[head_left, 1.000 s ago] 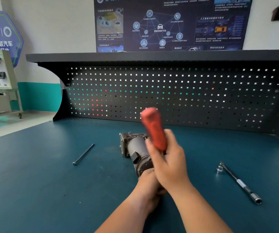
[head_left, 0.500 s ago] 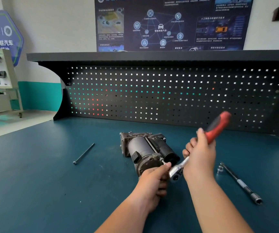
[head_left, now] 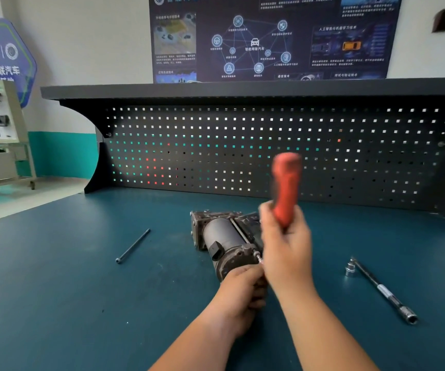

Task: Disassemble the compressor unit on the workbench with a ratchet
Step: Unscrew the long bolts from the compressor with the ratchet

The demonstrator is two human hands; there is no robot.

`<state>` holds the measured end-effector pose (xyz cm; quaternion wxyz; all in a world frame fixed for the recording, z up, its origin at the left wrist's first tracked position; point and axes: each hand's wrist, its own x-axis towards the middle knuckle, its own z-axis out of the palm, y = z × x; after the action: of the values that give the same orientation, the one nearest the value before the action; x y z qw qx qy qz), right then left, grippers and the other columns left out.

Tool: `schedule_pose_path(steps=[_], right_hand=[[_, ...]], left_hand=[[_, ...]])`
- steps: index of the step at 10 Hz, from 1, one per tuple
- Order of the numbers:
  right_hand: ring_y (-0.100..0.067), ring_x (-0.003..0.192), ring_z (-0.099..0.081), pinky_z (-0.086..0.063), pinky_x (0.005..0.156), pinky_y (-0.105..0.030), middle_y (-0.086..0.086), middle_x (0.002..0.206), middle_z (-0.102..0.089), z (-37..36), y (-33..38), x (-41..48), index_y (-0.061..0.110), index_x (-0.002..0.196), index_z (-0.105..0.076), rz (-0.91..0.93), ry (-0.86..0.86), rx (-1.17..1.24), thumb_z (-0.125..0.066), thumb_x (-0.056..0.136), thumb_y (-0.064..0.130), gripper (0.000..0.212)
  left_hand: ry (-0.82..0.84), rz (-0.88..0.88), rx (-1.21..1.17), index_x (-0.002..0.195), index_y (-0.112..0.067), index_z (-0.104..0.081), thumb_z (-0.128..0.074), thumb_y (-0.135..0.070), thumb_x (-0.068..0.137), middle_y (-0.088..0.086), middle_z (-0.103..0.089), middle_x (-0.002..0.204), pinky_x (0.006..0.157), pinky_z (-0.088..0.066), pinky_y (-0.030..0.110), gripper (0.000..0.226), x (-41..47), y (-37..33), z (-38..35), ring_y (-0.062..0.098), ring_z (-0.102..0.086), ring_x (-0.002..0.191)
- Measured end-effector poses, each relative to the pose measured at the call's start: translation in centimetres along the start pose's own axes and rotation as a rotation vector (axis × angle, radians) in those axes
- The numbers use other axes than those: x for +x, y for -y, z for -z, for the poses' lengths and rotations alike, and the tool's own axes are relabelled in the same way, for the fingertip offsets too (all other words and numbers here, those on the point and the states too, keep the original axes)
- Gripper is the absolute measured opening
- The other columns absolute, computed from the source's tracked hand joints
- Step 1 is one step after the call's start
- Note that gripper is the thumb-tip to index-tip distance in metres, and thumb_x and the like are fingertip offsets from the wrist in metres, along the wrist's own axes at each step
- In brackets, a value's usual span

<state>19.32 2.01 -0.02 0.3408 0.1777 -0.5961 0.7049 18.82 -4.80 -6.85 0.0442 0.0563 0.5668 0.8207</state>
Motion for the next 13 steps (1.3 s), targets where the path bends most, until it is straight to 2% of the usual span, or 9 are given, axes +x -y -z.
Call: schedule_pose_path(steps=[2,3,4,6,7,8,9,11,13], right_hand=[[-0.003,0.027,-0.026,-0.019,0.033,-0.010,0.012,0.033,-0.032,3.7,-2.0,3.0,0.022,0.071,-0.042,-0.743,-0.570,0.630,-0.048,0.096,0.031,0.028],[-0.004,0.027,-0.028,-0.020,0.033,-0.010,0.011,0.037,-0.033,3.9,-2.8,2.9,0.022,0.071,-0.041,-0.799,-0.618,0.669,-0.047,0.096,0.032,0.028],[-0.003,0.033,-0.029,-0.023,0.035,-0.014,0.014,0.043,-0.033,2.8,-1.7,3.0,0.021,0.077,-0.046,-0.552,-0.535,0.514,-0.050,0.095,0.025,0.020],[0.001,0.048,-0.044,-0.035,0.048,-0.014,0.019,0.056,-0.050,0.1,-0.2,-0.6,0.031,0.079,-0.050,0.192,0.086,-0.136,-0.056,0.079,0.048,0.018],[-0.005,0.060,-0.050,-0.040,0.057,-0.027,0.015,0.068,-0.052,-0.7,-0.5,-2.0,0.032,0.089,-0.050,0.422,0.514,-0.422,-0.053,0.081,0.049,0.019],[-0.011,0.064,-0.054,-0.043,0.060,-0.034,0.012,0.073,-0.058,-1.0,-0.6,-2.2,0.032,0.091,-0.051,0.474,0.522,-0.475,-0.051,0.082,0.052,0.022],[-0.001,0.056,-0.048,-0.040,0.056,-0.020,0.018,0.061,-0.054,-0.6,-0.2,-1.7,0.028,0.074,-0.051,0.310,0.293,-0.225,-0.055,0.079,0.049,0.022],[0.000,0.035,-0.028,-0.024,0.036,-0.014,0.015,0.040,-0.033,1.5,-0.2,1.8,0.022,0.073,-0.043,-0.339,-0.373,0.414,-0.054,0.094,0.022,0.024],[-0.003,0.029,-0.030,-0.023,0.034,-0.013,0.012,0.044,-0.036,3.6,-2.3,2.6,0.022,0.074,-0.047,-0.727,-0.629,0.653,-0.049,0.096,0.033,0.024]], left_hand=[[-0.025,0.067,-0.113,0.040,-0.020,-0.046,-0.059,-0.024,0.090,-0.008,-0.036,0.046,0.033,-0.015,0.013,0.052,0.1,-0.4,-0.4,0.002,-0.023,0.035],[-0.046,0.089,-0.087,0.046,-0.021,-0.043,-0.060,-0.027,0.089,-0.008,-0.036,0.046,0.034,-0.014,0.014,0.046,0.2,-0.5,-0.4,0.002,-0.023,0.036],[-0.064,0.116,-0.086,0.052,-0.021,-0.043,-0.064,-0.027,0.087,-0.008,-0.037,0.047,0.033,-0.014,0.014,0.041,0.1,-0.3,-0.4,0.003,-0.023,0.036],[0.047,0.002,-0.036,0.058,-0.018,-0.048,-0.071,-0.024,0.064,-0.009,-0.042,0.042,0.035,-0.017,0.015,0.025,-0.6,-0.4,-0.7,0.004,-0.029,0.034],[-0.122,-0.609,-0.623,0.078,0.003,-0.068,-0.083,-0.025,0.065,0.011,-0.064,0.068,0.066,-0.042,0.007,0.034,0.2,-3.2,-1.8,0.006,-0.056,0.066],[0.060,-0.411,-1.210,0.095,0.010,-0.060,-0.068,-0.002,0.081,0.010,-0.051,0.075,0.080,-0.034,0.005,0.019,-0.2,-3.9,-1.1,-0.004,-0.045,0.081],[-0.073,-0.236,-0.164,0.070,-0.014,-0.067,-0.068,-0.012,0.062,-0.001,-0.051,0.060,0.056,-0.034,0.022,0.009,-0.4,-0.3,-0.9,0.007,-0.045,0.057],[-0.063,0.092,-0.091,0.043,-0.021,-0.047,-0.060,-0.021,0.089,-0.009,-0.029,0.047,0.034,-0.014,0.015,0.048,0.0,-0.4,-0.3,0.003,-0.020,0.037],[-0.065,0.119,-0.059,0.037,-0.021,-0.051,-0.065,-0.031,0.085,-0.011,-0.033,0.045,0.033,-0.015,0.015,0.051,0.1,-0.5,-0.3,0.003,-0.022,0.037]])
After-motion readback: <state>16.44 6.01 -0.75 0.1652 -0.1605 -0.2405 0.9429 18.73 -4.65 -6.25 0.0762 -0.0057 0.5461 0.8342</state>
